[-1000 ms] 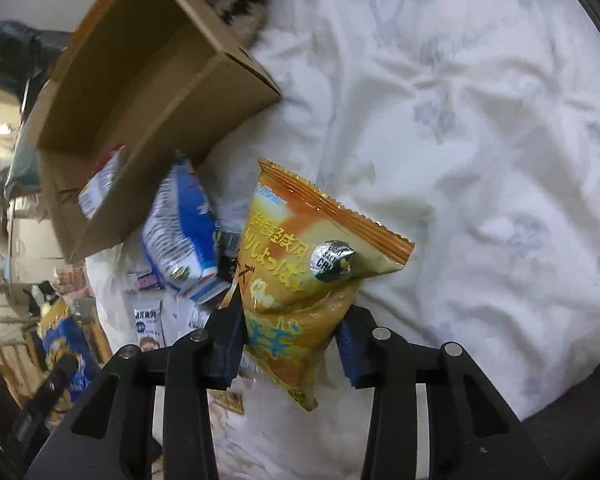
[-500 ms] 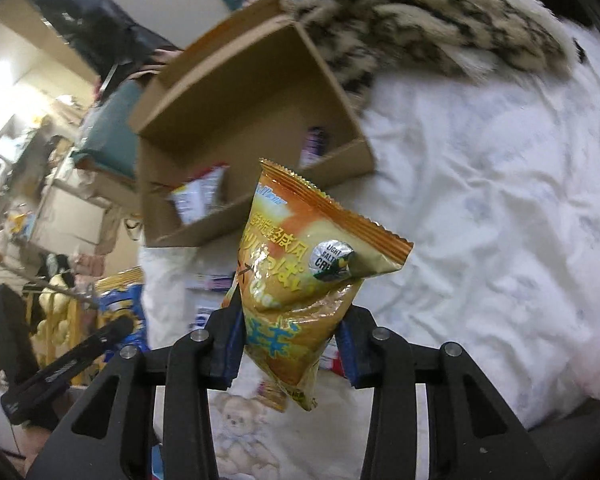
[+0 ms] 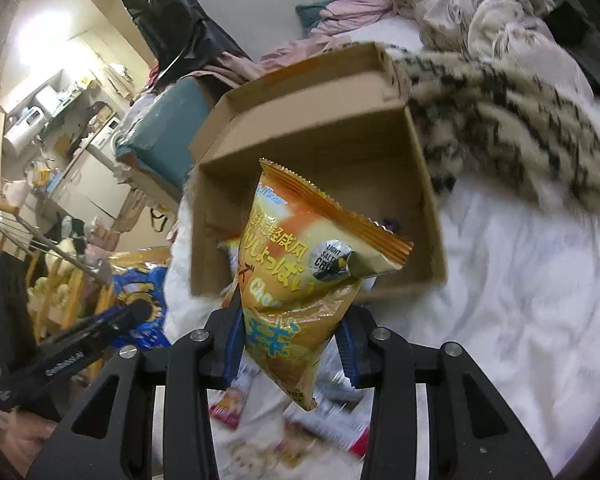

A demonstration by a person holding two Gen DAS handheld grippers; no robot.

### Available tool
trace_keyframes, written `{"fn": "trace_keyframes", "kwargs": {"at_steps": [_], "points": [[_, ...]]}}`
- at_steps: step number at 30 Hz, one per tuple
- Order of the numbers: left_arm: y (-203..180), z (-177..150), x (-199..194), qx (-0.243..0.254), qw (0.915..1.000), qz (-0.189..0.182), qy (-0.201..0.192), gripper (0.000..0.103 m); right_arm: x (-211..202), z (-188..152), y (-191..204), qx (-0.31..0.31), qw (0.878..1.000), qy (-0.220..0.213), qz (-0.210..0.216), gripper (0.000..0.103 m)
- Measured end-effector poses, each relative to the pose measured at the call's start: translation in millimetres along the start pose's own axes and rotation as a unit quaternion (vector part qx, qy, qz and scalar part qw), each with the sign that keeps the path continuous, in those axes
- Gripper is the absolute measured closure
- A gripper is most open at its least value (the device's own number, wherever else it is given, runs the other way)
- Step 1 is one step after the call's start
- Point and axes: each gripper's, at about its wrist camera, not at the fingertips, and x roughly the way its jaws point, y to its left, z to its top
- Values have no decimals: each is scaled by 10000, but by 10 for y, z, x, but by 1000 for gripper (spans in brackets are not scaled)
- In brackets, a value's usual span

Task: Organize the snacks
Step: 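Lower both bags into the box beside the noodle bag and release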

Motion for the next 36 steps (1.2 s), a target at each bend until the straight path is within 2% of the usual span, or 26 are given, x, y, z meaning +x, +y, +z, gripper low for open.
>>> {"fn": "trace_keyframes", "kwargs": {"at_steps": [3,7,10,15,22,25,27,29,30,31,36], "points": [[-105,182,231,47,9999,-130,54,77,200,218,-156,-108,9996,271,-56,62],[-184,284,544,87,9997,-157,177,77,483,328,-277,-345,9972,646,-114,62],[-207,315,802,61,9992,-228,330,77,706,351,-247,-891,9903,1038,-255,62],[-248,306,1093,26,9980,-311,543,77,924,438,-280,-1284,9830,1276,-294,62],[-351,248,1309,211,9973,-250,657,77,1105,398,-364,-1229,9796,1565,-284,62],[-377,239,1373,244,9968,-228,729,75,1105,395,-348,-1335,9781,1556,-362,59],[-368,226,1398,188,9961,-313,798,69,1101,397,-372,-1328,9781,1542,-443,54],[-365,219,1390,164,9962,-250,813,36,1077,411,-385,-1306,9792,1474,-485,45],[-358,218,1349,137,9970,-225,726,30,1045,420,-387,-1326,9799,1396,-519,36],[-347,225,1303,113,9977,-244,626,26,1019,422,-375,-1354,9802,1318,-595,29],[-203,307,1087,-33,9987,-267,427,23,807,455,-379,-1412,9820,973,-792,29]]}}
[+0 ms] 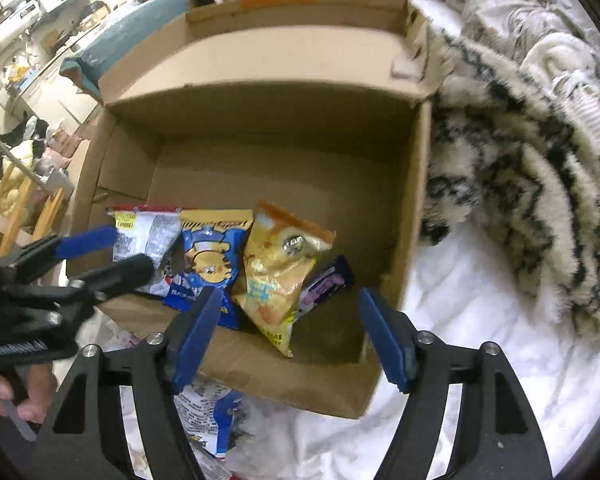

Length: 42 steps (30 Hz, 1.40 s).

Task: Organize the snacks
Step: 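Lower both bags into the box beside the noodle bag and release, then withdraw both grippers from the box toward the remaining snacks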

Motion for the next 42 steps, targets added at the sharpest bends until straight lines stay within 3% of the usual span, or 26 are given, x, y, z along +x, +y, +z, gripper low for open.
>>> {"fn": "trace_keyframes", "kwargs": {"at_steps": [5,12,29,42], "points": [[110,36,-152,-135,9998,84,-102,23,-219,5,-23,236,9991,-346,-12,29],[160,-54,-403,-101,9994,234,-223,23,-397,-53,38,457,9978,-426,201,29],[156,-511,-1026,294,9971,421,-554,23,-767,-687,330,1238,9875,-616,751,29],[275,-991,-1312,461,9958,711,-341,23,-896,-1113,537,1398,9836,-586,976,29]]}}
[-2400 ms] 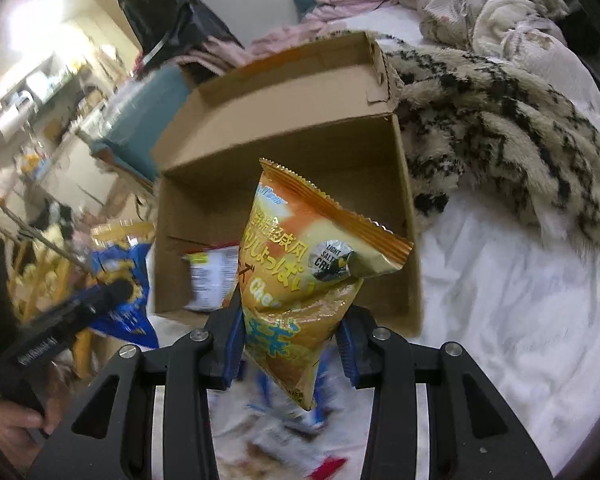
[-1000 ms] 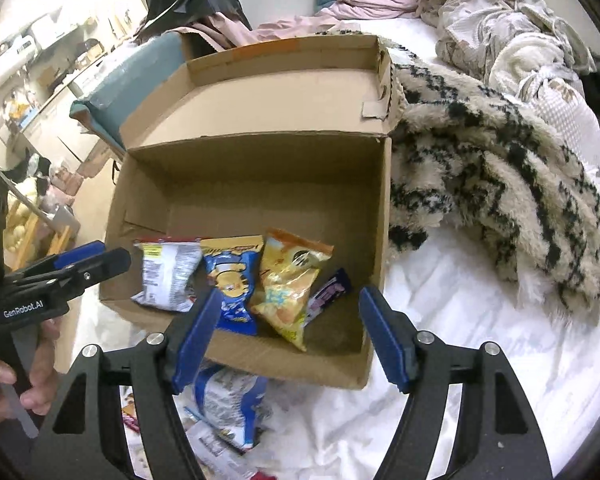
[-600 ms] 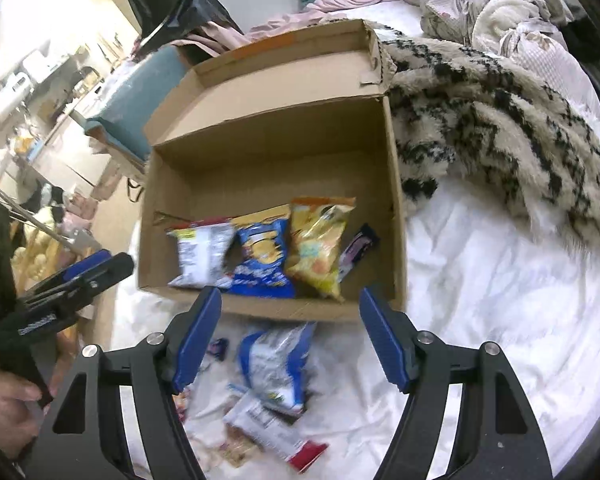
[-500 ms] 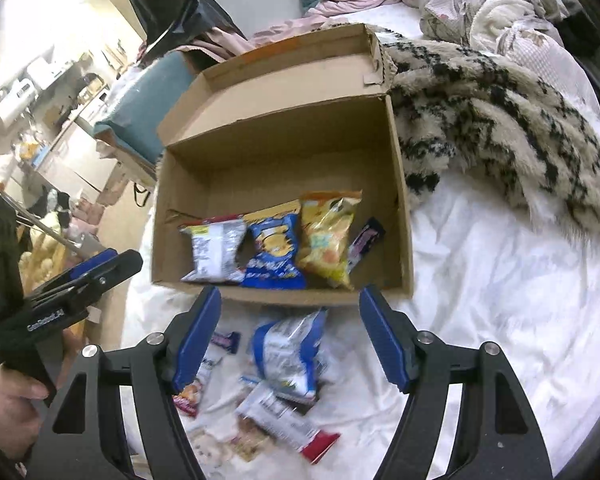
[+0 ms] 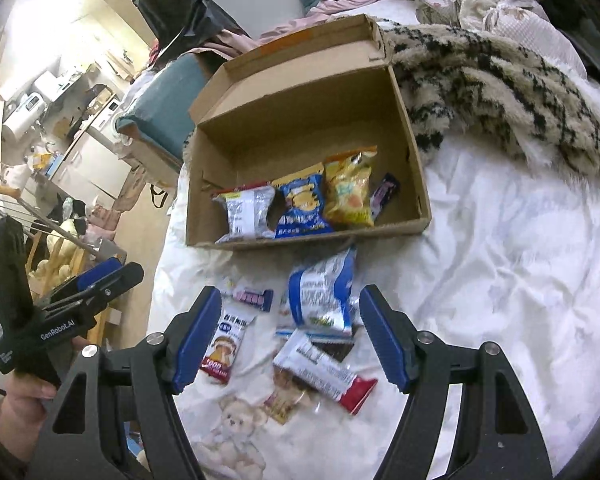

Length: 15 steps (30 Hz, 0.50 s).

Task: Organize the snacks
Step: 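Withdraw both grippers from the box toward the remaining snacks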

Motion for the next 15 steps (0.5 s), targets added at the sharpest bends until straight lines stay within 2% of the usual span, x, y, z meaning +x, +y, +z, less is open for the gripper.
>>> {"fn": "trace_keyframes", "kwargs": {"at_steps": [2,6,10,12,15], "points": [[22,-57,1,-45,9999,-20,95,23,11,-46,6,35,10000,54,50,29],[118,-167,63,-209,9991,172,314,23,59,-116,50,-52,9999,146,-39,29],[316,-245,158,-713,9959,301,473,23,131,-131,60,-78,9996,217,-166,29],[374,-264,210,-856,9940,372,569,23,237,-125,-32,121,9987,458,-174,29],[410,-269,217,-945,9931,479,502,23,383,-141,-229,551,9951,743,-345,29]]}}
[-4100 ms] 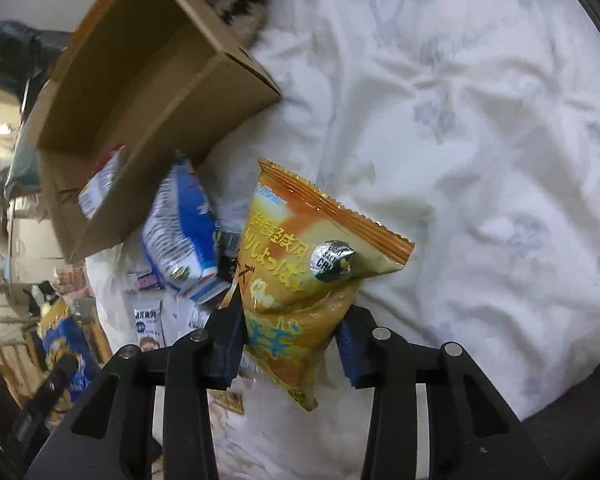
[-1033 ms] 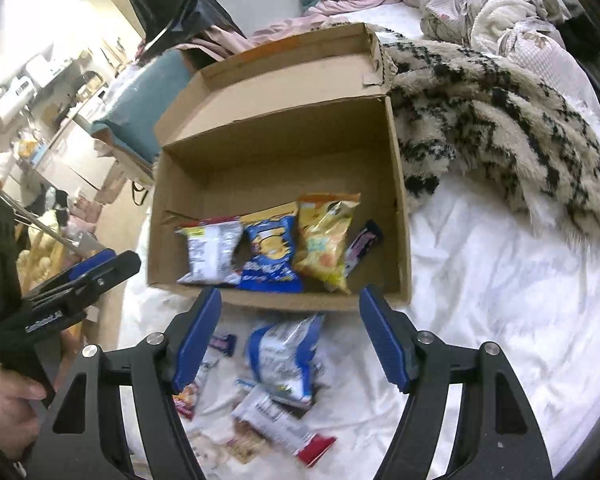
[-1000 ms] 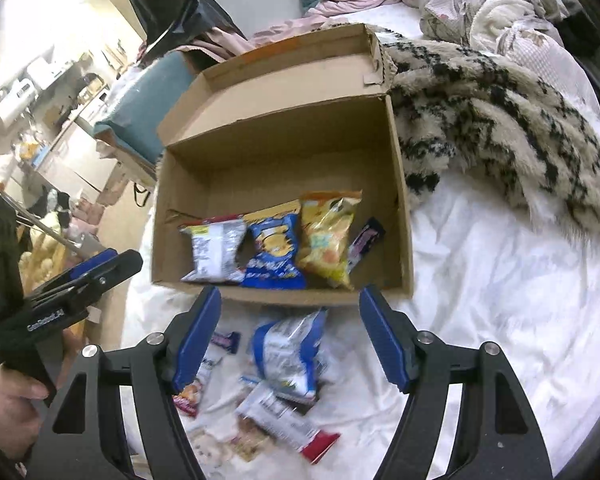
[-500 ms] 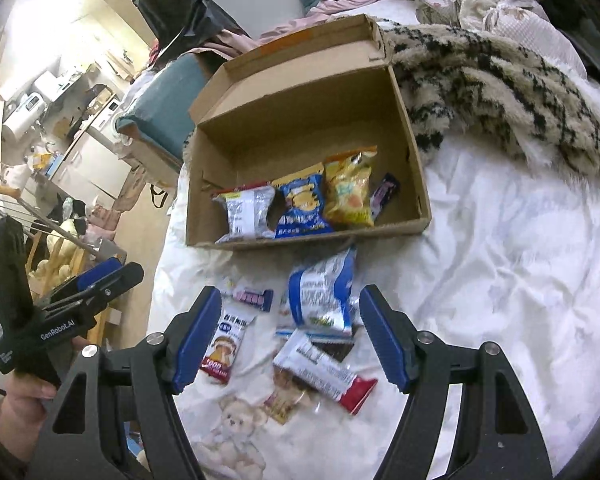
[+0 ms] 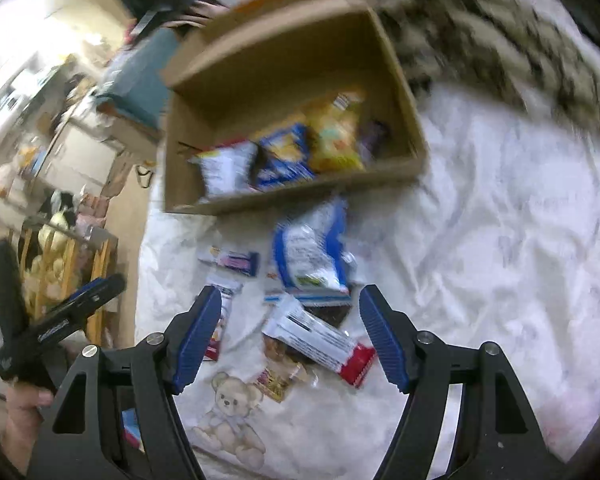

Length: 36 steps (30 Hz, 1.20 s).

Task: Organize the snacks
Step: 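Withdraw both grippers from the box toward the remaining snacks, then grasp the white-and-red snack bar with the right gripper while the left grasps the white rice-cake bag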

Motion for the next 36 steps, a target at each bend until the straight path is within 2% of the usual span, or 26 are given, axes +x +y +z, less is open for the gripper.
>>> {"fn": "trace_keyframes", "kwargs": {"at_steps": [8,10,13,16,20,27,31,33,36], "points": [[-61,42,92,-5,9999,-84,93,23,353,-86,82,-410,9957,644,-520,29],[-85,36,98,45,9999,-77,114,23,502,-153,135,-806,9874,923,-997,29],[-98,32,111,61,9998,-102,152,23,711,-258,160,-1180,9740,1290,-1439,29],[-100,39,118,27,9997,-168,192,23,872,-324,218,-1432,9664,1611,-1403,29],[-79,40,119,3,9997,-169,196,23,1004,-367,270,-1631,9602,1734,-1461,29],[-35,35,159,-127,9993,-219,275,23,1101,-334,305,-1635,9622,1789,-1238,31],[-16,32,174,-143,9992,-200,302,23,1112,-419,394,-1824,9579,1963,-1026,64],[-1,29,181,-170,9992,-191,318,23,1074,-484,441,-1869,9583,1971,-891,69],[19,20,202,-242,9988,-197,382,23,985,-572,465,-1737,9629,1991,-547,70]]}}
